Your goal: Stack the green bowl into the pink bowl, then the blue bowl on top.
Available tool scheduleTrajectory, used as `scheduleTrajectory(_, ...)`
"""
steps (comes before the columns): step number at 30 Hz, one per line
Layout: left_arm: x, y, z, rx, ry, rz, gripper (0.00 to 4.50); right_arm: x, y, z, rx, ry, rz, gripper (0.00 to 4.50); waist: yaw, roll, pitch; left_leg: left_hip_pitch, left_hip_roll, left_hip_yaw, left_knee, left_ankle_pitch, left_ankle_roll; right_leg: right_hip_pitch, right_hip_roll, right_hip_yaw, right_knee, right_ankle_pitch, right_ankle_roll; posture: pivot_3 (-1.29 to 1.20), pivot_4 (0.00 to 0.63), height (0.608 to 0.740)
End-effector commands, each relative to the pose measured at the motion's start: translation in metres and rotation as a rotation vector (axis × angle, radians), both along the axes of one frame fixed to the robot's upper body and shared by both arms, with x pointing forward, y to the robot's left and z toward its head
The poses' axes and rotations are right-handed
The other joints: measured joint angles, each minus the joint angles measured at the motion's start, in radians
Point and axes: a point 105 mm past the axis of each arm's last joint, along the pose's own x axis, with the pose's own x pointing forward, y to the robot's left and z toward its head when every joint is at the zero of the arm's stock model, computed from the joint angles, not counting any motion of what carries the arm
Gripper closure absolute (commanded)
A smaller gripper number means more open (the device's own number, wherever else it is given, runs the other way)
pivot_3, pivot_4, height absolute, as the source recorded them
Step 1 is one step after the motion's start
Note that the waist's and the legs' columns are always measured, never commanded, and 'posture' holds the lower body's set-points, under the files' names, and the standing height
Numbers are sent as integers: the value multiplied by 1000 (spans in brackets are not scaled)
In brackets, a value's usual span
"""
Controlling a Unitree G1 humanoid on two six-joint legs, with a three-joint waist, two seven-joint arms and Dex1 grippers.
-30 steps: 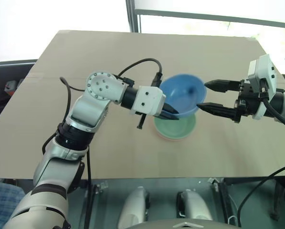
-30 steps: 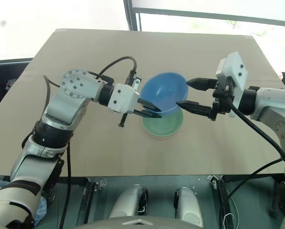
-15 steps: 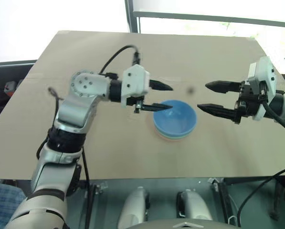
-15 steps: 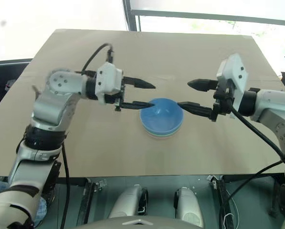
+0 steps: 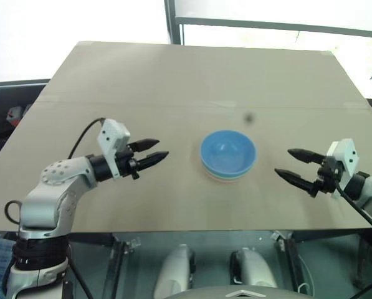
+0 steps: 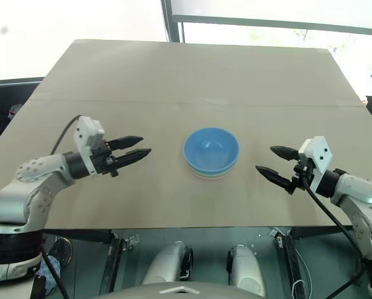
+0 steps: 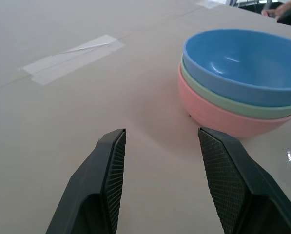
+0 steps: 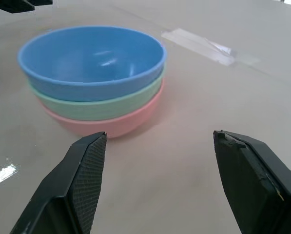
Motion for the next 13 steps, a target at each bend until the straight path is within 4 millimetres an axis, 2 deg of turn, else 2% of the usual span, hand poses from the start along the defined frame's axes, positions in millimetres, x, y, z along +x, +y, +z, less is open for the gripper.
scheduleTrajectory(1, -10, 7, 5, 5, -44, 47, 2004, -1, -14, 6, 1, -56, -15, 834, -1, 0, 0, 1, 0, 0, 0, 0, 0, 0, 0, 0, 0, 0, 0, 0, 150, 740)
scheduleTrajectory(4, -15, 10, -1, 16, -49, 68, 2004, -1, -20, 2, -7, -47, -14, 834, 1, 0, 0, 1, 0, 1, -1, 0, 0, 0, 0, 2, 0, 0, 0, 0, 150, 740)
scheduleTrajectory(8, -17, 10, -5, 10, -40, 84, 2004, -2, -19, 1, 1, -40, 10, 834, 1, 0, 0, 1, 0, 1, -1, 0, 0, -1, 0, 2, 0, 0, 0, 0, 150, 740)
scheduleTrajectory(13, -14, 11, -6, 35, -47, 105, 2004, 0, -19, 2, 4, -45, 6, 834, 0, 0, 0, 1, 0, 1, -1, 0, 0, -1, -1, 3, 0, 0, -1, 0, 150, 740)
